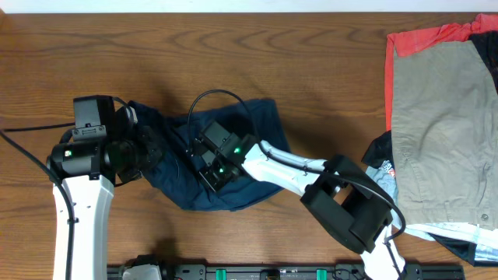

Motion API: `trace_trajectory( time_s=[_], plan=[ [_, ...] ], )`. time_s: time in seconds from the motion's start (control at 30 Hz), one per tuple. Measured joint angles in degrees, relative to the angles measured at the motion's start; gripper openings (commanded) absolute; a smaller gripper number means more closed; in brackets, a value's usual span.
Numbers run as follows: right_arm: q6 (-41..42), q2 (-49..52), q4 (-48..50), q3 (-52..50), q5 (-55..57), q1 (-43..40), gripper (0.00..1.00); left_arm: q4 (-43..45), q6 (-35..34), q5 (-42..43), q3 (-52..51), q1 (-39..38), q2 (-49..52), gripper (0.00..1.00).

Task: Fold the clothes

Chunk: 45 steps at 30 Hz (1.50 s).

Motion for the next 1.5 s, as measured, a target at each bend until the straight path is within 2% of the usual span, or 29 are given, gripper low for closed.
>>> trace_trajectory(
  time_s=[0.07,0.23,0.27,0.4,0.6,0.83,1.13,1.37,1.43,1.47,1.5],
  plan=[
    [0.00,-0.85,-3.26,0.37,2.05,-1.62,0.29,-0.04,0.00,0.07,0.00,0.00,0.00,0.06],
    [0.11,-6.60,-10.10,0.44,10.71,-10.51,0.28,-0.13,0.00,0.17,0.00,0.00,0.04,0.06],
    [-0.07,-8.13,-11.67,0.63,12.85,-12.87,0.27,-0.11,0.00,0.17,0.00,0.00,0.04,0.06],
    [-1.53,-11.15,-17.25,1.38,18.60,-20.87,0.13,-0.11,0.00,0.15,0.00,0.00,0.04,0.06],
    [-1.97,-11.06,-19.50,-1.42,21.81,-27.28,0.13,0.07,-0.11,0.98,0.00,-0.13,0.04,0.06],
    [-2.16,-10.91,-16.26,-6.84,20.92,-26.71,0.13,3.65,-2.32,2.71,0.00,-5.22,0.09,0.06],
    [-1.55,-10.82,-11.39,-11.76,19.52,-21.99,0.11,11.28,-8.79,2.95,0.00,-17.55,0.55,0.07],
    [-0.61,-10.82,-11.26,-11.80,19.17,-18.86,0.13,16.48,-11.67,2.01,0.00,-26.91,7.15,0.08],
    [0.28,-10.82,-11.30,-11.80,18.99,-18.84,0.22,17.99,-12.11,1.86,0.00,-28.79,10.01,0.12],
    [0.85,-10.82,-11.41,-11.80,19.02,-18.86,0.26,18.80,-12.24,1.86,0.00,-29.53,11.43,0.17],
    [1.38,-10.82,-11.72,-11.80,19.08,-18.91,0.31,19.50,-12.28,1.86,0.00,-30.14,12.76,0.28]
  ],
)
